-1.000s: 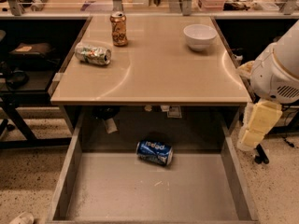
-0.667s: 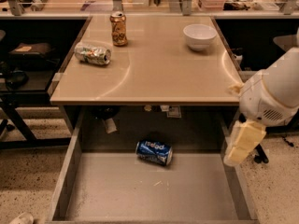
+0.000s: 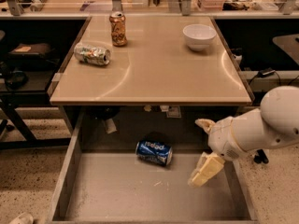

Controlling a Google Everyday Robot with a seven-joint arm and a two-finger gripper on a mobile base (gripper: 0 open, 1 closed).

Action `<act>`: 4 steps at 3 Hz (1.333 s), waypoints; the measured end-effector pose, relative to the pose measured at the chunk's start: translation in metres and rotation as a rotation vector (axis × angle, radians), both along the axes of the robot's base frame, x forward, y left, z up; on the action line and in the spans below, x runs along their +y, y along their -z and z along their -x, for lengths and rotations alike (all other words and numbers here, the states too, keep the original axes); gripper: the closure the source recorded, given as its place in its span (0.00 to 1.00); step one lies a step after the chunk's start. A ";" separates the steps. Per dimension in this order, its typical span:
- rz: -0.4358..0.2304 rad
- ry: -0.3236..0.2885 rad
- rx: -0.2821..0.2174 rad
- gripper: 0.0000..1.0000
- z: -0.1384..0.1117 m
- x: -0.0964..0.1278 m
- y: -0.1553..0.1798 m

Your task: Pick pepsi can from top drawer and place on counter

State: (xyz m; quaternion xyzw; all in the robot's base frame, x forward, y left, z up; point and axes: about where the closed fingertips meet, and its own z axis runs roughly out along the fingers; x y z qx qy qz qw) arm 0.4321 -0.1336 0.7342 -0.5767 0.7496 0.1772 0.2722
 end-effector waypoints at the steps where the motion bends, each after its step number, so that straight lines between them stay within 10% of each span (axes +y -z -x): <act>1: -0.017 0.011 -0.033 0.00 -0.010 0.004 0.002; 4: -0.090 0.028 -0.048 0.00 -0.022 0.022 0.040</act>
Offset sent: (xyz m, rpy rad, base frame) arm 0.0113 0.0050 -0.0027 0.0219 -0.0359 -0.0121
